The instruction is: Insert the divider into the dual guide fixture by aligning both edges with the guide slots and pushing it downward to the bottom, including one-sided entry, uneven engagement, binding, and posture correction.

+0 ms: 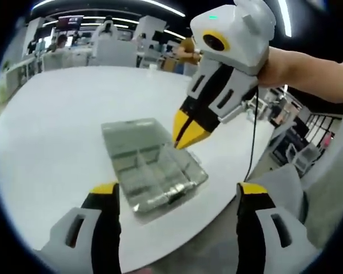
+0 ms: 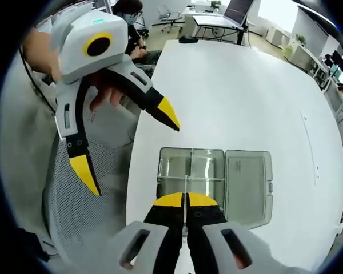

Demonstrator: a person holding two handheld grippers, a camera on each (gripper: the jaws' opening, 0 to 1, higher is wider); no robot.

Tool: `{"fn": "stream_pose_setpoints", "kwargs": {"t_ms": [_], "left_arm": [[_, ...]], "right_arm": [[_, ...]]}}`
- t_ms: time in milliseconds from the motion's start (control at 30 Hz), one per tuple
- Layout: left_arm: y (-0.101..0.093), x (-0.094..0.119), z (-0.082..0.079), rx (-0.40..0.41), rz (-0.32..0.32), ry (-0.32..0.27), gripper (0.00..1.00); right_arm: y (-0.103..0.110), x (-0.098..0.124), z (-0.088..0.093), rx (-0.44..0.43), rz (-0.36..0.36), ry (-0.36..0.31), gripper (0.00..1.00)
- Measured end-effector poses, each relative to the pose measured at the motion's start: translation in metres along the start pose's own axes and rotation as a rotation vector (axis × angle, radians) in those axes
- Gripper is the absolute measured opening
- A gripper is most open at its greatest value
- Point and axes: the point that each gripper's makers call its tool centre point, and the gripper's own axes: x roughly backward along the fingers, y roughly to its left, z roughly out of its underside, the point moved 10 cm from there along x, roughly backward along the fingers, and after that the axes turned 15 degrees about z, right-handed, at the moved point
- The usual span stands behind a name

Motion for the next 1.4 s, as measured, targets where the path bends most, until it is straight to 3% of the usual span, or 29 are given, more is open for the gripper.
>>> {"fn": "stream_pose_setpoints", "kwargs": {"t_ms": [1400], "left_arm": [[0.005, 0.0, 0.005, 0.029, 0.002, 0.0, 0.81]], "right_arm": [[-0.002, -0.018, 0.004, -0.003, -0.013, 0.028, 0.0]]}}
